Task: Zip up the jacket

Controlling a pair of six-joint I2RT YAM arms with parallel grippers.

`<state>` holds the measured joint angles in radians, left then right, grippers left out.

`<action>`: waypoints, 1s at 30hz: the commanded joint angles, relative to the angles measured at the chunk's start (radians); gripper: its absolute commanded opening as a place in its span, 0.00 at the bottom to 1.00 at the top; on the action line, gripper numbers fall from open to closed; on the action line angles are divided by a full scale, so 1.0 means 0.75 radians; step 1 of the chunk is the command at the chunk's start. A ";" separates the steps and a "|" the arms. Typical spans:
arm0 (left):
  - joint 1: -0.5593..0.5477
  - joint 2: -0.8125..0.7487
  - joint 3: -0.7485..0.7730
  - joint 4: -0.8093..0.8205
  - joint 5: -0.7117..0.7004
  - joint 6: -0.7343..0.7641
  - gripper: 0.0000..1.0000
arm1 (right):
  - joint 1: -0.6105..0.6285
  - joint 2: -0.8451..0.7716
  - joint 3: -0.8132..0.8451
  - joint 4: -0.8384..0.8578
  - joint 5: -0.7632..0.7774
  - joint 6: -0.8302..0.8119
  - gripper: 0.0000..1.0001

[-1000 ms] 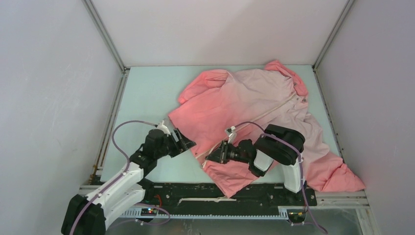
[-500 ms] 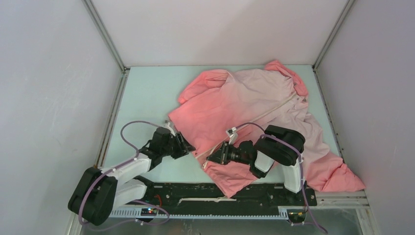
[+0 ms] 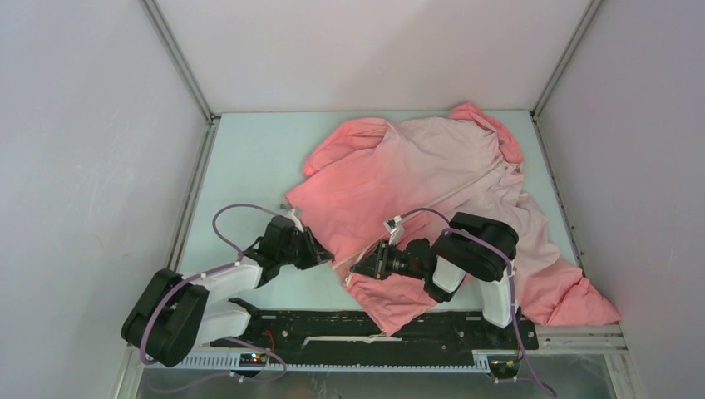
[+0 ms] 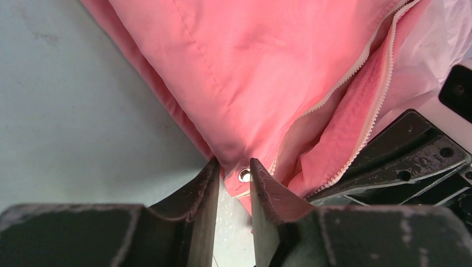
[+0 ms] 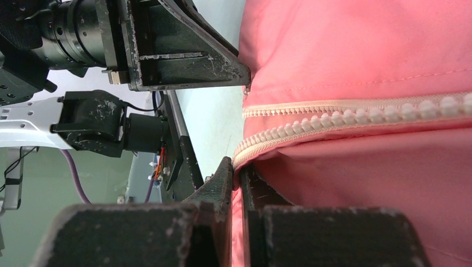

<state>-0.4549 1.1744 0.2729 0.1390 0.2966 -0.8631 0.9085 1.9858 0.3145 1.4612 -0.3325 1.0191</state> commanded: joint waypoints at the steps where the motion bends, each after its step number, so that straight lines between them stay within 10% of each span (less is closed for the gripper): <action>1: -0.017 0.034 0.052 0.078 0.032 0.028 0.29 | 0.007 -0.027 -0.003 0.079 0.028 -0.027 0.00; 19: -0.017 -0.099 -0.003 0.233 0.128 0.038 0.01 | 0.013 -0.066 -0.023 0.079 0.126 0.182 0.00; 30: -0.017 -0.161 0.020 0.182 0.116 0.000 0.28 | 0.016 -0.048 -0.024 0.079 0.130 0.208 0.00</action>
<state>-0.4625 1.0378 0.2729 0.2440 0.3702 -0.8570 0.9154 1.9697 0.3016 1.4761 -0.2646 1.1637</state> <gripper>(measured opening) 0.272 0.053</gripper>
